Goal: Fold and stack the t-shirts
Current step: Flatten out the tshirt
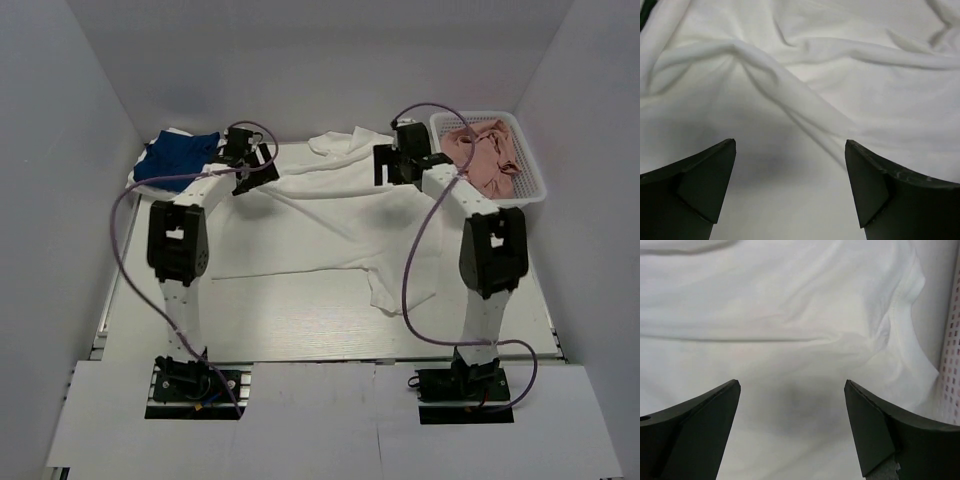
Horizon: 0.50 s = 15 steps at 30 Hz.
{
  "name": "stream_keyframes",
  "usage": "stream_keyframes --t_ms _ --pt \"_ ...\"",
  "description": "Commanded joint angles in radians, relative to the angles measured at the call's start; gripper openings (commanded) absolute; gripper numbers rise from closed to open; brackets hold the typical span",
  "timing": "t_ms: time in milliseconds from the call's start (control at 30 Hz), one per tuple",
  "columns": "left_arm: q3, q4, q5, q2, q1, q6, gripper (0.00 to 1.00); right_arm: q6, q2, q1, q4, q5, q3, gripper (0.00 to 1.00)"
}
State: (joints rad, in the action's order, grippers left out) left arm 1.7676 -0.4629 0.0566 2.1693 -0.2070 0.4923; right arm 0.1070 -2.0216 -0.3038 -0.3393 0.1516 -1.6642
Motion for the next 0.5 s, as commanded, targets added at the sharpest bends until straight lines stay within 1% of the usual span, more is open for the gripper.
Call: stream_keyframes --t_ms 0,33,67,100,133,167,200,233,267,300,333,367,467 --pt "-0.235 0.019 0.006 -0.342 -0.011 0.038 1.00 -0.043 0.239 -0.098 0.075 -0.024 0.201 0.90" --pt "-0.311 0.020 0.017 -0.406 -0.011 0.058 1.00 -0.030 0.274 -0.116 0.069 -0.055 0.248 0.90" --pt "-0.464 0.030 0.017 -0.467 -0.011 0.105 1.00 0.005 0.367 -0.154 0.080 -0.061 0.297 0.90" --pt "-0.540 0.044 0.028 -0.594 -0.011 0.126 1.00 0.020 0.395 -0.194 0.085 -0.093 0.436 0.90" --pt "-0.682 0.064 0.038 -0.656 -0.011 0.164 1.00 0.045 0.465 -0.214 0.098 -0.136 0.478 0.90" --pt "-0.747 0.064 0.048 -0.772 -0.011 0.187 1.00 0.069 0.486 -0.259 0.098 -0.182 0.576 0.90" --pt "-0.805 0.064 0.058 -0.825 -0.011 0.213 1.00 0.082 0.497 -0.300 0.102 -0.197 0.607 0.90" --pt "-0.917 0.082 0.072 -0.880 -0.011 0.239 1.00 0.111 0.521 -0.340 0.130 -0.227 0.633 0.90" --pt "-0.972 0.098 0.072 -0.929 -0.011 0.273 1.00 0.135 0.529 -0.360 0.125 -0.227 0.682 0.90" --pt "-1.022 0.110 0.072 -0.977 -0.011 0.284 1.00 0.161 0.534 -0.380 0.115 -0.189 0.693 0.90" --pt "-1.101 0.110 0.072 -1.061 -0.011 0.301 1.00 0.172 0.523 -0.438 0.068 -0.126 0.701 0.90" --pt "-1.135 0.110 0.072 -1.098 -0.011 0.311 1.00 0.178 0.511 -0.452 0.053 -0.100 0.718 0.90" --pt "-1.217 0.078 0.083 -1.198 -0.002 0.321 1.00 0.247 0.463 -0.512 -0.007 0.098 0.742 0.90"
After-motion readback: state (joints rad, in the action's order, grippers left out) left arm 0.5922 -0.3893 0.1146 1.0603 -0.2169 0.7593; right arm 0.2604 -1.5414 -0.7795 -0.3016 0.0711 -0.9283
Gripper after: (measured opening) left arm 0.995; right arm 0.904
